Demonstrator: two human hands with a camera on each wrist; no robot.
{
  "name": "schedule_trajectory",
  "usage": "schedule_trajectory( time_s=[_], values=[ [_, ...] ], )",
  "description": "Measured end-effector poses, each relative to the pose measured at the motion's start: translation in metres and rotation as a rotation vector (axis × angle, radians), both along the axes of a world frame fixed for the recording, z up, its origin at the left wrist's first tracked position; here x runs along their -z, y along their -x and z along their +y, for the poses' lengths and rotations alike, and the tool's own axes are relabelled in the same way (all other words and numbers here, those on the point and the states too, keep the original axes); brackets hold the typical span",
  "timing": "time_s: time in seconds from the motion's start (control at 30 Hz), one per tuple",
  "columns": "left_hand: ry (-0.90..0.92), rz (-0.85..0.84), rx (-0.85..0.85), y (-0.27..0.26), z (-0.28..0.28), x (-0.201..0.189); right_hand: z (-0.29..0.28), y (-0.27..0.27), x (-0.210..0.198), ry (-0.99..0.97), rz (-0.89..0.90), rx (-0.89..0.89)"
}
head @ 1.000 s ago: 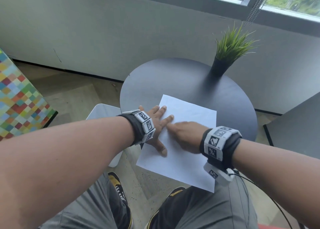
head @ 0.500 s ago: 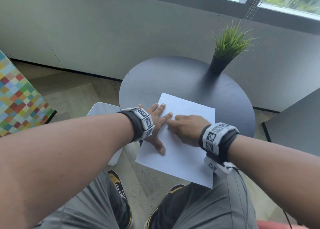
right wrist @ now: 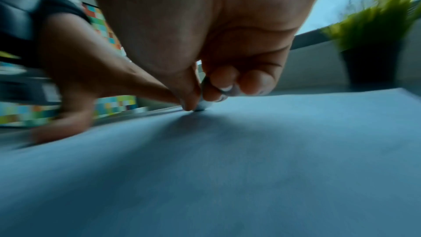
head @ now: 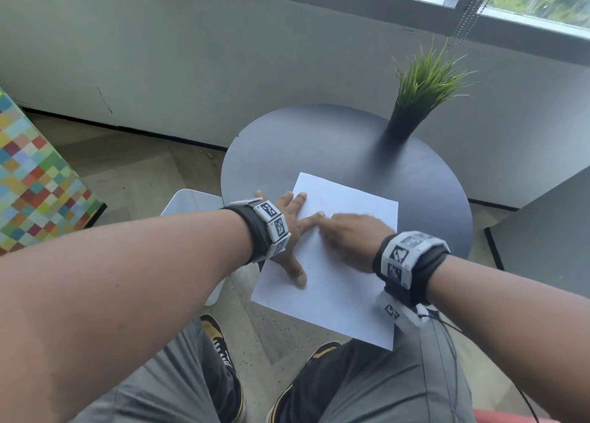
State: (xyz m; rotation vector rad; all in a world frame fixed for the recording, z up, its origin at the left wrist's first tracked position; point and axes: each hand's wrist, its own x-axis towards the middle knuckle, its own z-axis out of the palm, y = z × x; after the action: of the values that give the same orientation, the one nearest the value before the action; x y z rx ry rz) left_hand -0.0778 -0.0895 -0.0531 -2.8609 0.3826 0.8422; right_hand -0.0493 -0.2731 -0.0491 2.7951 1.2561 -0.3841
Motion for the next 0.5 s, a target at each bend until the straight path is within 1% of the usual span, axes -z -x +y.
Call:
schedule_trajectory(
  time_s=[0.07, 0.1, 0.13, 0.23, 0.27, 0.33, 0.4, 0.43, 0.47, 0.5],
  values=[
    [-0.010, 0.006, 0.006, 0.000, -0.001, -0.001, 0.004, 0.025, 0.001, 0.013, 0.084, -0.188],
    [-0.018, 0.006, 0.009, 0.000, -0.001, -0.002, 0.001, 0.027, 0.000, 0.032, 0.089, -0.230],
    [-0.022, 0.007, 0.010, 0.000, -0.001, -0.003, -0.001, 0.022, -0.001, 0.045, 0.067, -0.210],
    [-0.009, 0.003, 0.007, -0.001, -0.001, -0.002, -0.012, -0.011, -0.002, 0.009, -0.039, 0.045],
    [-0.005, 0.000, 0.005, -0.001, -0.001, -0.002, -0.012, -0.013, -0.001, 0.004, -0.042, 0.086],
    [0.002, 0.006, -0.007, 0.001, 0.000, -0.001, -0.002, 0.003, 0.000, 0.004, 0.015, 0.012],
    [0.005, 0.014, -0.016, 0.002, 0.000, -0.001, 0.004, 0.030, 0.000, 0.024, 0.111, -0.188],
    [0.005, 0.011, -0.015, 0.002, 0.000, -0.001, 0.002, 0.035, 0.000, 0.042, 0.134, -0.233],
    [0.008, 0.010, -0.014, 0.001, -0.001, -0.002, -0.001, 0.030, -0.002, 0.052, 0.125, -0.218],
    [0.014, 0.009, -0.016, 0.001, -0.002, -0.003, -0.004, 0.019, -0.003, 0.053, 0.095, -0.159]
  ],
)
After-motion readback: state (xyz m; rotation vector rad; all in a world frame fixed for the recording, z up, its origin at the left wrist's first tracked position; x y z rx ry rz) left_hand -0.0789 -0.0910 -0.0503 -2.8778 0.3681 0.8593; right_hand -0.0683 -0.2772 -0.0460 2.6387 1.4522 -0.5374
